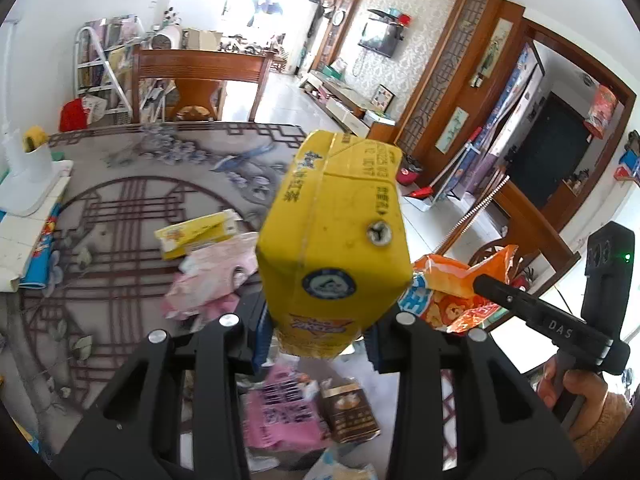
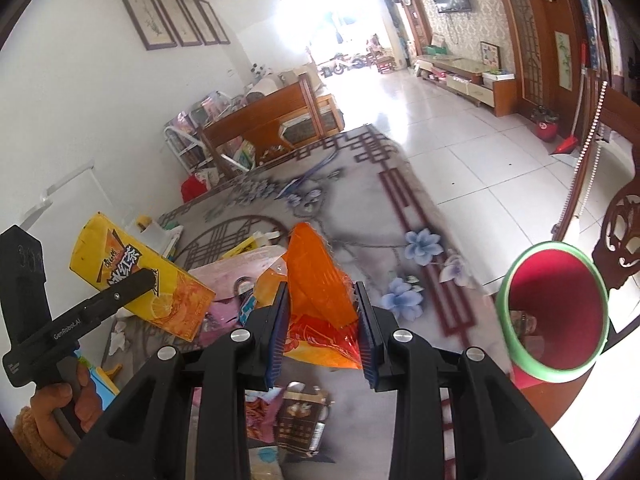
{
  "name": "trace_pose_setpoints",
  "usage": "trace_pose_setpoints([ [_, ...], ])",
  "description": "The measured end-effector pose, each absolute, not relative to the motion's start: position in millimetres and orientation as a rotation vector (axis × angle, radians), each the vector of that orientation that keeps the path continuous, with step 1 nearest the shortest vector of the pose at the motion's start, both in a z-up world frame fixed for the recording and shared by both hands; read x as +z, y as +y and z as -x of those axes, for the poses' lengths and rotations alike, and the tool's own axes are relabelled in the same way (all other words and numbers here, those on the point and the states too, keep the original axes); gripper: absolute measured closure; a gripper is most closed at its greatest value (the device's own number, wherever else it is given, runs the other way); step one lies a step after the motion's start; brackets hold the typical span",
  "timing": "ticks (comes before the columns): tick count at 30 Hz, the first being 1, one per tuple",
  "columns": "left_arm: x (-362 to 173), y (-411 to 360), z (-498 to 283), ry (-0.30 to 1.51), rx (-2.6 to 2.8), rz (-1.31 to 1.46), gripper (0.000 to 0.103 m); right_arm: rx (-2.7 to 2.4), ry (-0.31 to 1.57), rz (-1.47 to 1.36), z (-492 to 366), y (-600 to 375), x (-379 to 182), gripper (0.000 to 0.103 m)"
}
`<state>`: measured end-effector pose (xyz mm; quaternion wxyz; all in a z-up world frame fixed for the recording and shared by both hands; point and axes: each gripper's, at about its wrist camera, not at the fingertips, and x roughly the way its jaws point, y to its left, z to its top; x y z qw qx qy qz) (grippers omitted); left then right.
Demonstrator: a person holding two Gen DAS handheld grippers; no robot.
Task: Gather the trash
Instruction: 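Carry the carton and orange bag with both tools over the red bin, then open both tools to drop the carton and orange bag into the bin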
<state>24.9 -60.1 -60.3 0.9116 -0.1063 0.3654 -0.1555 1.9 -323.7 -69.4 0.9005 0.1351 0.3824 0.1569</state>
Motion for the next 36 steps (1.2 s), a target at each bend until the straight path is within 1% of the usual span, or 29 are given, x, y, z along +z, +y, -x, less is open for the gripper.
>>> trace_pose_setpoints([
  [9, -63, -127, -45, 0.786, -0.41, 0.189, 0.068, 0.22, 0.786, -0.329, 0, -393, -69, 0.073],
  [20, -69, -230, -77, 0.816, -0.541, 0.132, 0.068, 0.101, 0.787, -0.386, -9, -482, -78, 0.073],
  [26, -89, -285, -86, 0.873, -0.602, 0.113, 0.068, 0.033, 0.796, -0.408, -12, -535, -85, 0.073],
  [34, -120, -365, -106, 0.954, -0.654, 0.063, 0.068, -0.036, 0.852, -0.416, -18, -595, -111, 0.072],
  [36, -128, -384, -112, 0.973, -0.661, 0.047, 0.068, -0.046, 0.863, -0.409, -21, -606, -116, 0.07],
])
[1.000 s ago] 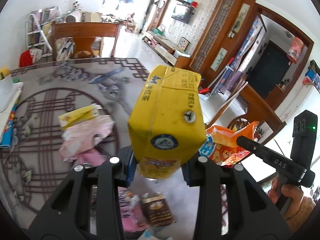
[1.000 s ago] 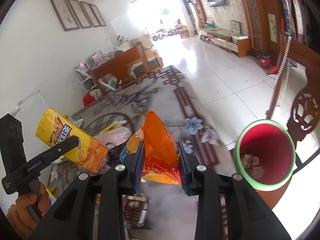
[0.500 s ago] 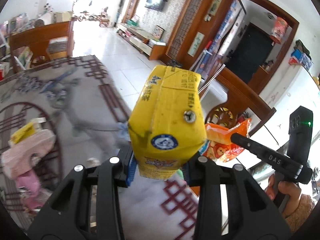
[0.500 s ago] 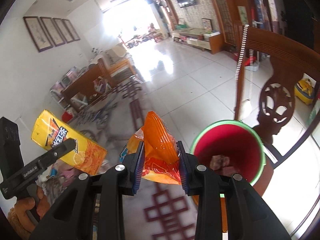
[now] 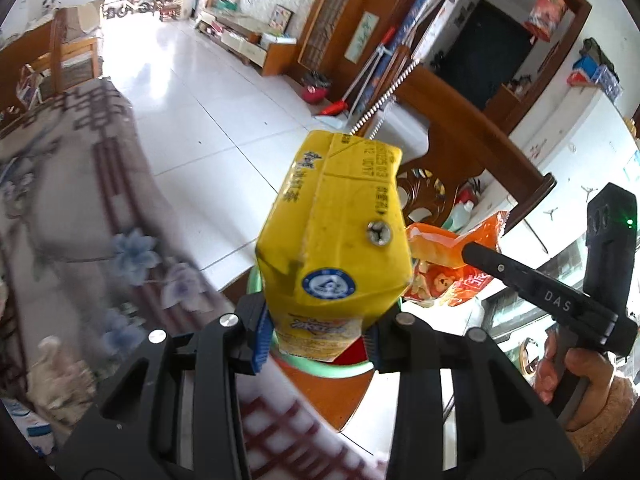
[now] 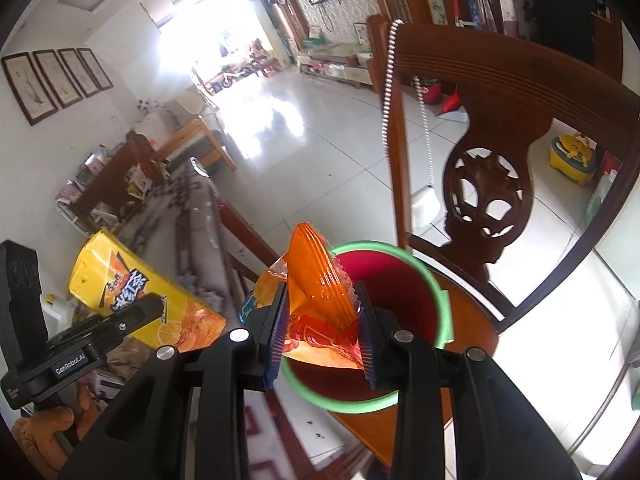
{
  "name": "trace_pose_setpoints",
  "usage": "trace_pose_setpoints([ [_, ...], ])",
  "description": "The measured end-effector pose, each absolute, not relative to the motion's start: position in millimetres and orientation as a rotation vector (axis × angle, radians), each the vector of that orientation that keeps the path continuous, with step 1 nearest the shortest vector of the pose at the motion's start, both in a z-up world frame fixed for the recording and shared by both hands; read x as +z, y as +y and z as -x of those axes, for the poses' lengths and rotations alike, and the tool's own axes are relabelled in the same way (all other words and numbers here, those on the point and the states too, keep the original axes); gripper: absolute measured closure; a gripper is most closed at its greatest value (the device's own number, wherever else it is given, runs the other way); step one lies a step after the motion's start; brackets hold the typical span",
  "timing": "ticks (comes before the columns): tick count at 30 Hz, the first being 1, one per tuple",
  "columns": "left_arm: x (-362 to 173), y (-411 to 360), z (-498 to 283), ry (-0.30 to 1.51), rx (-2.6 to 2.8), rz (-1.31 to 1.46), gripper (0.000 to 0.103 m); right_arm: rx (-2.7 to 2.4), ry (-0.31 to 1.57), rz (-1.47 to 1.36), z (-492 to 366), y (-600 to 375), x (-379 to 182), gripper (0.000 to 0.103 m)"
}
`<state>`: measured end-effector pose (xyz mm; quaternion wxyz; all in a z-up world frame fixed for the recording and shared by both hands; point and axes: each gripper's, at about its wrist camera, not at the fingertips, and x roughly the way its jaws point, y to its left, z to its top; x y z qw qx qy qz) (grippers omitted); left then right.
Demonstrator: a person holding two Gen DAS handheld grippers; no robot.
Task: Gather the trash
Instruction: 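Open both tools to drop the carton and orange bag into the bin, then move both tools back down to the trash on the rug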
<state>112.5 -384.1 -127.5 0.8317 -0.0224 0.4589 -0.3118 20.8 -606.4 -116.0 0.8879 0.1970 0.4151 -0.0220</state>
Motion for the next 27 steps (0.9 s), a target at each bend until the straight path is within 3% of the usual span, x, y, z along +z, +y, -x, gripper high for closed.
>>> trace_pose_setpoints([
  [3, -133, -400, -118, 0.983, -0.665, 0.032, 0.067, -0.051, 0.866, -0.402, -23, -620, -121, 0.06],
  [4, -134, -405, -119, 0.983, -0.664, 0.029, 0.06, -0.053, 0.86, -0.401, -23, -624, -123, 0.054],
  [5, -134, -409, -120, 0.982, -0.663, 0.029, 0.042, -0.056, 0.858, -0.401, -23, -627, -124, 0.051],
  [7, -132, -412, -120, 0.96, -0.655, 0.036, 0.027, -0.065, 0.857, -0.407, -23, -634, -126, 0.044],
  [27, -102, -356, -100, 0.896, -0.584, 0.112, 0.027, -0.042, 0.851, -0.422, -20, -611, -116, 0.039],
])
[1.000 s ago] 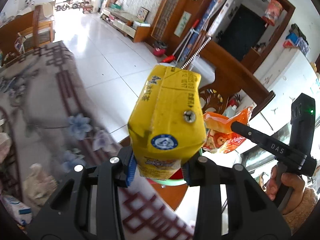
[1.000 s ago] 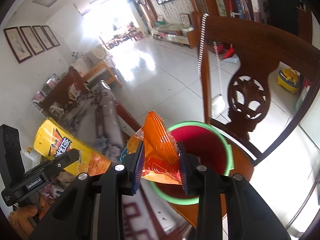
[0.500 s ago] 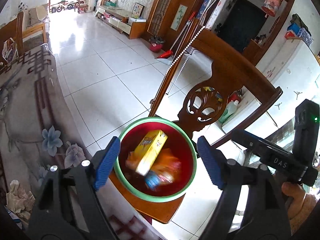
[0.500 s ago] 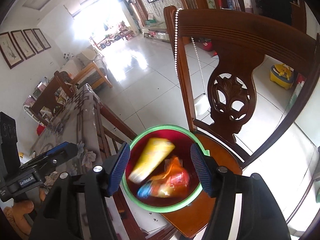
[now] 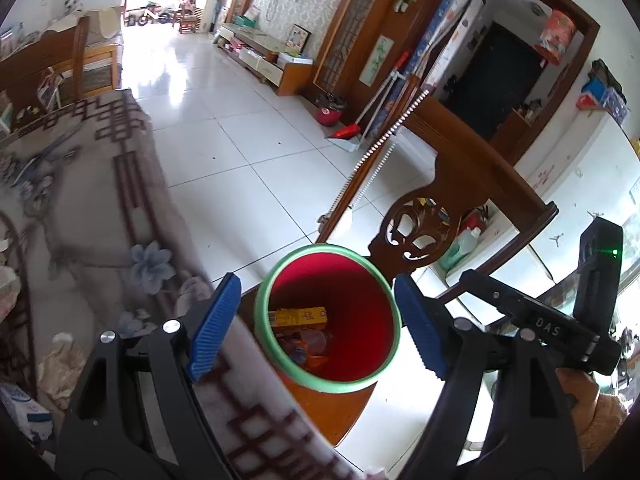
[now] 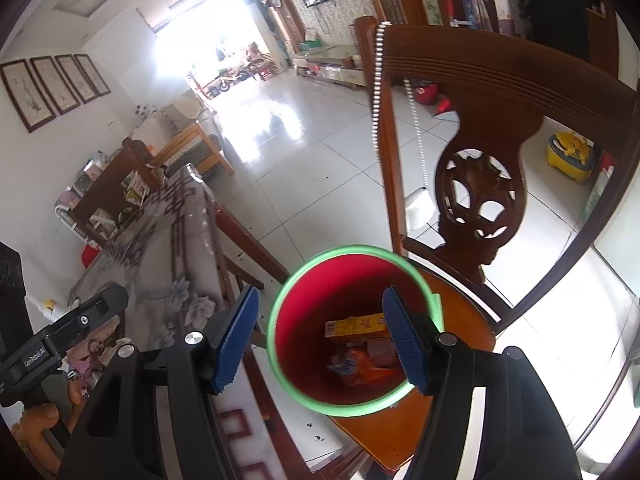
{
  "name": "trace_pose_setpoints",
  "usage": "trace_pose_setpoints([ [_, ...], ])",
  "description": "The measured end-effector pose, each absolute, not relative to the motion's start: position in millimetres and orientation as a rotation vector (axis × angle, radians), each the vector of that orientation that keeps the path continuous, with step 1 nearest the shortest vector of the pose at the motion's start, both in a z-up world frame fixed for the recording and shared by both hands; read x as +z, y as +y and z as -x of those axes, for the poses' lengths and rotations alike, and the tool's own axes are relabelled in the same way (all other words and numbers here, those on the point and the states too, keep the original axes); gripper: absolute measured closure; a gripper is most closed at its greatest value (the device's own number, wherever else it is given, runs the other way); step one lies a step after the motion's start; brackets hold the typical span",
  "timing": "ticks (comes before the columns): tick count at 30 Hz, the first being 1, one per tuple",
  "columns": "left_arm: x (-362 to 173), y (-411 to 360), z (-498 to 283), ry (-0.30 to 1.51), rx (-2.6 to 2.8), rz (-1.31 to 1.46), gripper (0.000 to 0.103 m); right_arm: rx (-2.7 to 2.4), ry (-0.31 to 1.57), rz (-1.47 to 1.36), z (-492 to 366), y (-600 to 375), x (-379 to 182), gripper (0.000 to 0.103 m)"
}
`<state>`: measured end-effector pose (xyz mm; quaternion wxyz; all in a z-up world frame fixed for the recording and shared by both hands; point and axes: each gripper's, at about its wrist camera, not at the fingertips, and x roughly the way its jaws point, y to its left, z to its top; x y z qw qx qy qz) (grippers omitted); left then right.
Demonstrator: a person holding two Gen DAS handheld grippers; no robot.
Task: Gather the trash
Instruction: 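Move both tools back down to the trash on the rug, then grasp the white crumpled paper with the left tool while the right tool grasps a pink wrapper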
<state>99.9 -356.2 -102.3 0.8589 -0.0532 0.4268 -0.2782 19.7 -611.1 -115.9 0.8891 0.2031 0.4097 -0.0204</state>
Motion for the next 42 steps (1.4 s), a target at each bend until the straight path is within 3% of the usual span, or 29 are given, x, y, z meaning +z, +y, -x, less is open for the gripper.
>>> trace_pose_setpoints([
  [16, -85, -167, -59, 0.847, -0.41, 0.212, 0.027, 0.13, 0.925, -0.322, -32, -440, -118, 0.039],
  [29, -126, 5, 1, 0.938, -0.187, 0.218, 0.027, 0.378, 1.034, -0.212, -10, -278, -134, 0.038],
  [32, -133, 30, 16, 0.952, -0.147, 0.213, 0.027, 0.491, 1.096, -0.154, 2, -229, -150, 0.037],
  [34, -135, 40, 28, 0.953, -0.146, 0.195, 0.027, 0.548, 1.131, -0.122, 7, -203, -158, 0.031],
  [38, -139, 51, 48, 0.96, -0.156, 0.165, 0.027, 0.592, 1.151, -0.051, 15, -170, -167, 0.031],
  [41, -148, 57, 59, 0.98, -0.176, 0.171, 0.027, 0.617, 1.165, -0.059, 16, -161, -173, 0.056],
  [42, -151, 56, 62, 0.986, -0.191, 0.177, 0.027, 0.622, 1.16, -0.07, 17, -160, -172, 0.07],
])
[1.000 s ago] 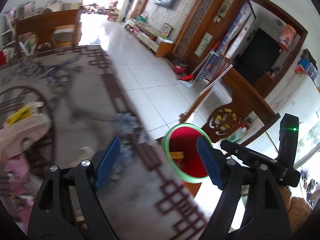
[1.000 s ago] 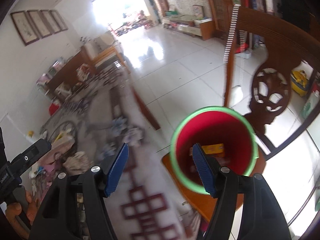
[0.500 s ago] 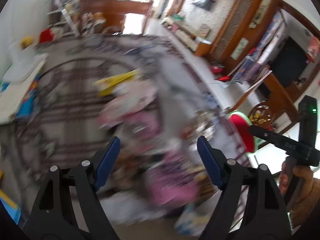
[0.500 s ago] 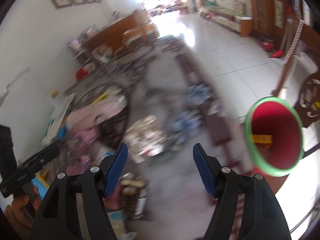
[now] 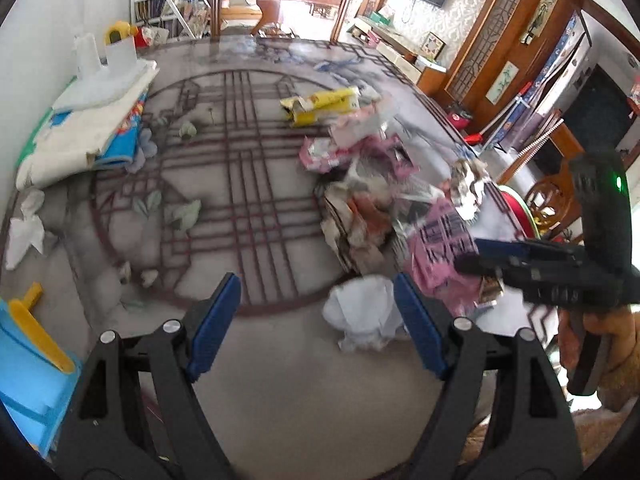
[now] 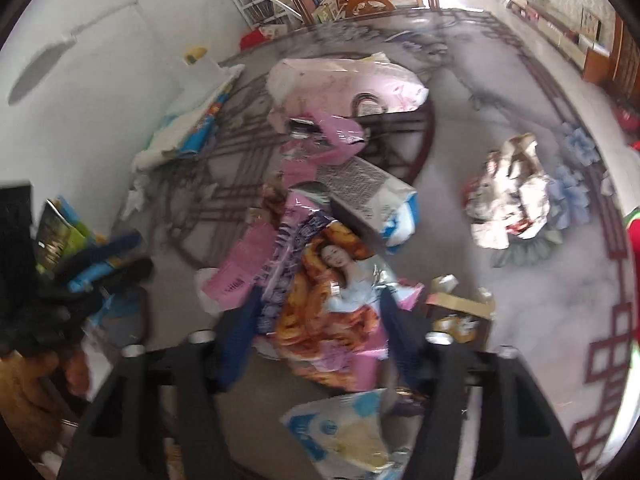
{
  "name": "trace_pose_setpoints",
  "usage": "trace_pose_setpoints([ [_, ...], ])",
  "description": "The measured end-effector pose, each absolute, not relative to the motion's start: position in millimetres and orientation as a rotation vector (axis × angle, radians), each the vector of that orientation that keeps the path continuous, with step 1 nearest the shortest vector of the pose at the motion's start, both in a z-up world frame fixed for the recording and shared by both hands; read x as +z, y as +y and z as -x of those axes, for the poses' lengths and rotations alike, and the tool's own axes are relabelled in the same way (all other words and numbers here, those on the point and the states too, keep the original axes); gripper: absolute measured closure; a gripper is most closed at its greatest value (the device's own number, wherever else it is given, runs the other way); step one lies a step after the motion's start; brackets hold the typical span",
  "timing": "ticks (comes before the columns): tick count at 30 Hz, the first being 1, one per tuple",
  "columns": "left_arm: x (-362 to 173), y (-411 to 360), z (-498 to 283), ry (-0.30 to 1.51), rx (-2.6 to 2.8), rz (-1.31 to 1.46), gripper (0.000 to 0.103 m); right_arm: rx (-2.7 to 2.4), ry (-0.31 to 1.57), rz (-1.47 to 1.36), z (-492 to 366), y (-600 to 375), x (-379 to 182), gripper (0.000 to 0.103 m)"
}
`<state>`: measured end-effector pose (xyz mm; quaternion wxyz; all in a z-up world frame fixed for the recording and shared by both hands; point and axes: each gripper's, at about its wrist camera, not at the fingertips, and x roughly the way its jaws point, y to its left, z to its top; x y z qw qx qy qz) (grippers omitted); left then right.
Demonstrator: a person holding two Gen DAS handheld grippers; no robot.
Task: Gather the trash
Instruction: 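Grasp the white crumpled paper with the left tool while the right tool grasps a pink wrapper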
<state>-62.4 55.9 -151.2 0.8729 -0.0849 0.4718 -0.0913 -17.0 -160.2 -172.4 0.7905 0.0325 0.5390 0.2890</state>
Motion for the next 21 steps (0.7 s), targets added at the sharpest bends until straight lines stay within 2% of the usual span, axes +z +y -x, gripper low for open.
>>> trace_pose_setpoints([
  [1, -153, 51, 63, 0.991, -0.204, 0.178, 0.027, 0.621, 1.15, -0.067, 18, -161, -171, 0.087],
  [2, -156, 47, 66, 0.997, -0.222, 0.175, 0.027, 0.614, 1.135, -0.055, 19, -162, -167, 0.091],
  [6, -169, 29, 68, 1.028, -0.297, 0.163, 0.027, 0.592, 1.141, -0.058, 18, -169, -164, 0.092],
  [11, -193, 14, 55, 1.086, -0.321, 0.161, 0.027, 0.542, 1.118, -0.112, 20, -184, -158, 0.078],
  [13, -205, 13, 48, 1.118, -0.317, 0.189, 0.027, 0.523, 1.1, -0.123, 21, -191, -154, 0.063],
  [15, -216, 15, 42, 1.149, -0.337, 0.251, 0.036, 0.512, 1.084, -0.132, 22, -197, -149, 0.057],
  [17, -216, 18, 40, 1.153, -0.362, 0.318, 0.06, 0.502, 1.075, -0.128, 22, -199, -146, 0.051],
  [21, -208, 19, 40, 1.13, -0.33, 0.281, 0.068, 0.5, 1.089, -0.12, 25, -200, -148, 0.046],
])
